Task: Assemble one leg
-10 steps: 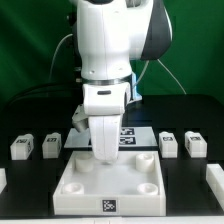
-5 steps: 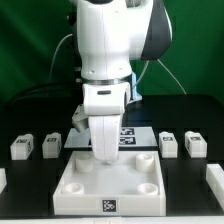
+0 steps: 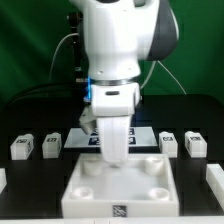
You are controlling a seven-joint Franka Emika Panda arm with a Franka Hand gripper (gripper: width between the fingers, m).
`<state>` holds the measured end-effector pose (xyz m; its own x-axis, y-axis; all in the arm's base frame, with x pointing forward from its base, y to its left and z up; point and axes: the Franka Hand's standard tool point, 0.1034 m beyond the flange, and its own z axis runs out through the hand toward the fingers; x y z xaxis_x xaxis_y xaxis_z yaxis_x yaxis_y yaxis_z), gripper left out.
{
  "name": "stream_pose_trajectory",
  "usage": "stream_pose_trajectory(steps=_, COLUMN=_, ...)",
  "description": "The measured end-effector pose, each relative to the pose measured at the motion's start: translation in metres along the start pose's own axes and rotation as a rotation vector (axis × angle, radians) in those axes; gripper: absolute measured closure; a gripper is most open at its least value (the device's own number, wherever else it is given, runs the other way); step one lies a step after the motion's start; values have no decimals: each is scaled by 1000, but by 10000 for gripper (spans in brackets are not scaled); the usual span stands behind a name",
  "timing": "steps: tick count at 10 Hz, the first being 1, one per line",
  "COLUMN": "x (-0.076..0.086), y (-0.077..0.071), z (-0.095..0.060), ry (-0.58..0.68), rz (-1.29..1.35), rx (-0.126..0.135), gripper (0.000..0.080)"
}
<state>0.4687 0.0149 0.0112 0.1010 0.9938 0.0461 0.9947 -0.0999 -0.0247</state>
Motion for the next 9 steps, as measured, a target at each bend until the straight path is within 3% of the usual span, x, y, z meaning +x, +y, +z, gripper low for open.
stream_pose_trajectory(steps=3, x=47, y=17, z=1, ry=41, rz=-9, rx=-28, gripper=739)
stream_pose_trajectory(steps=9, x=52, y=22, z=2, ry=35, rz=-69, rx=-22, gripper=739)
